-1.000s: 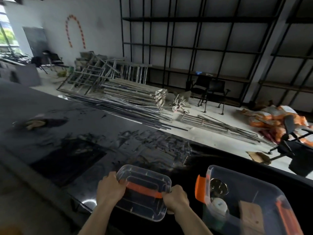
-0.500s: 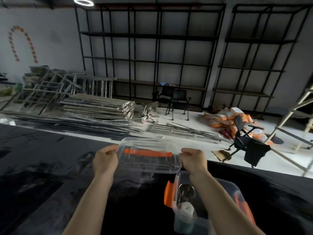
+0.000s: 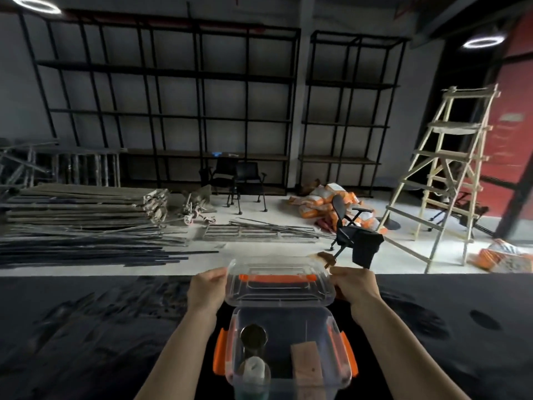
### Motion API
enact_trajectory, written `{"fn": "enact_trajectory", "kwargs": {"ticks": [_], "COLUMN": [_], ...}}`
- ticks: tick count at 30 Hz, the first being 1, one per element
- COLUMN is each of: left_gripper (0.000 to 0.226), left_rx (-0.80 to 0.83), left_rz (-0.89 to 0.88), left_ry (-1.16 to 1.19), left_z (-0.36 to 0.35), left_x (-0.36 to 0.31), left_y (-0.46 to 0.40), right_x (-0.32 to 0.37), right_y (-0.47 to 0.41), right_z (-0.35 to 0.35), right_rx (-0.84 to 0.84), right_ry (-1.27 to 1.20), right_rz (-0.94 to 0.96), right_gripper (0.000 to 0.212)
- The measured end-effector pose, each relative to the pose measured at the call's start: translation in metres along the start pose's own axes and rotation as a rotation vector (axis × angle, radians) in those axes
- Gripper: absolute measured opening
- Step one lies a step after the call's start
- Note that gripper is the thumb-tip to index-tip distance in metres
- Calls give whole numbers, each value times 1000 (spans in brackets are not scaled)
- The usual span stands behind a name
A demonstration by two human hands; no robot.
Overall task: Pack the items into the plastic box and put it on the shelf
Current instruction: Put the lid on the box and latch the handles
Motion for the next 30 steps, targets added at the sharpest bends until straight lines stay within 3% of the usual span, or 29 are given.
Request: {"fn": "enact_trajectory", "kwargs": {"ticks": [2, 3, 4, 10, 14, 17, 20, 22, 26, 30], "left_gripper": [23, 11, 14, 45, 36, 17, 20, 29, 34, 38], "left_rx": [13, 18, 28, -64, -21, 40, -19, -75, -71, -49], "left_rz": [8, 18, 23, -186, -129, -46, -22, -33, -46, -49], "left_ry": [15, 30, 42, 265, 527, 618, 425, 245, 4, -183], "left_z": [-7, -8, -9, -2, -1, 0, 4, 8, 12, 9], "left_x": [-3, -6, -7, -41, -42, -36, -24, -17, 1, 22], "left_y": [1, 4, 5, 6, 10, 9, 11, 14, 19, 28], "right_x": [-3, -2, 1, 21, 22, 15, 6, 3, -9, -34], "right_y": [-2, -1, 1, 8, 12, 15, 17, 19, 25, 33], "right_z": [6, 9, 12, 20, 13, 11, 10, 11, 7, 10], "right_rx": [-22, -24, -36, -42, 14, 31, 14, -46, -92, -129], "right_ry": [-27, -26, -32, -182, -426, -319, -84, 70, 337, 464], "right_rz": [-4, 6, 28, 134, 20, 6, 71, 143, 230, 189], "right_gripper": [37, 30, 21, 19, 28, 22, 28, 11, 23, 30]}}
Point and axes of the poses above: each hand's wrist, its own y-axis away from the middle knuckle, its own z-axis out of the back of the hand, x = y × z, the point moved 7 cm from there along -y, towards the middle knuckle, and after that the axes turned 1 degree about y, right-handed, at the moved point
